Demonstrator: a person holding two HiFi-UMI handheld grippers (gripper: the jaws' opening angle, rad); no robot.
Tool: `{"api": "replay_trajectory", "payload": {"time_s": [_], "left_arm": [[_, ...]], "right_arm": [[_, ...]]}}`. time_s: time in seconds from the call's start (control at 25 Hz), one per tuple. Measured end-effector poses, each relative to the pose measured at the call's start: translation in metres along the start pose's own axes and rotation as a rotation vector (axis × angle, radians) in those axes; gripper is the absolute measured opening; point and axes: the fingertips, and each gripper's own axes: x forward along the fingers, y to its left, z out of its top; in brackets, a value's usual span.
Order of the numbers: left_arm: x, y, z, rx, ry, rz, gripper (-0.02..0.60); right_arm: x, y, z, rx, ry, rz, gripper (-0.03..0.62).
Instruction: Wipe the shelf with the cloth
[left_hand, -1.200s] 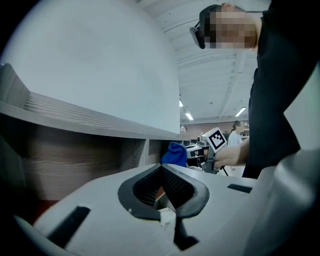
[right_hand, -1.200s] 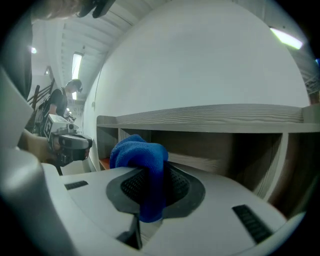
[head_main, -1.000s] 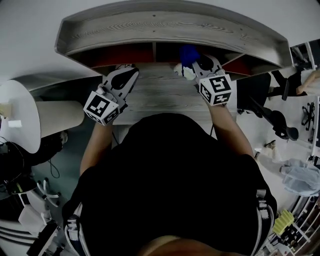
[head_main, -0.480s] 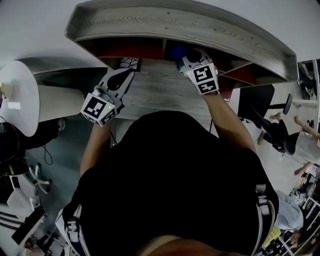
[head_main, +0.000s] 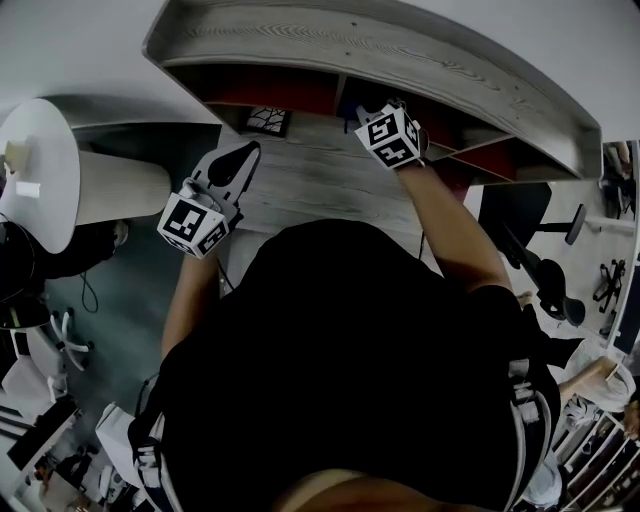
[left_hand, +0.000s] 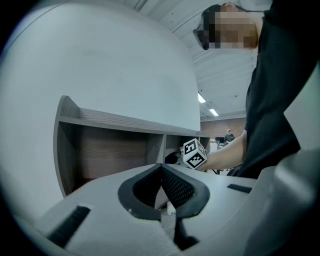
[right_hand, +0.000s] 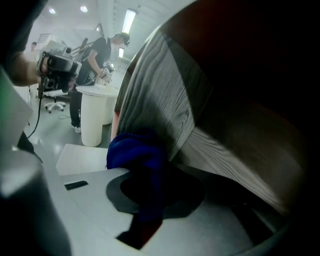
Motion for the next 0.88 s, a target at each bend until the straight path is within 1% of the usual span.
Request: {"api": "replay_trajectory", "payload": {"time_s": [0.12, 0.28, 0.52, 0.76, 0.88], "left_arm": [[-0.005, 0.002, -0.004, -0.005, 0.005, 0.015, 0.017], [-0.008, 0.003, -0.007, -0.012, 0.007, 0.029, 0.015], [-0.006, 0.001, -0.010, -0.018, 0.010, 0.028, 0.017], [-0.002, 0.000, -0.009, -0.017, 0.013, 0.017, 0.015], [0.000, -0.002, -0.008, -0.021, 0.012, 0.007, 0.015]], "right_arm": [[0.014, 0.001, -0.010, -0.074, 0.061, 0.000, 0.049], [0.024, 0.002, -0.014, -0.150, 0.096, 0.003, 0.049], [0.028, 0.002, -0.015, -0.200, 0.121, 0.004, 0.049], [0.028, 0.002, -0.016, -0.205, 0.122, 0.001, 0.049], [0.027, 0.002, -0.018, -0.225, 0.131, -0.006, 0.049]]}}
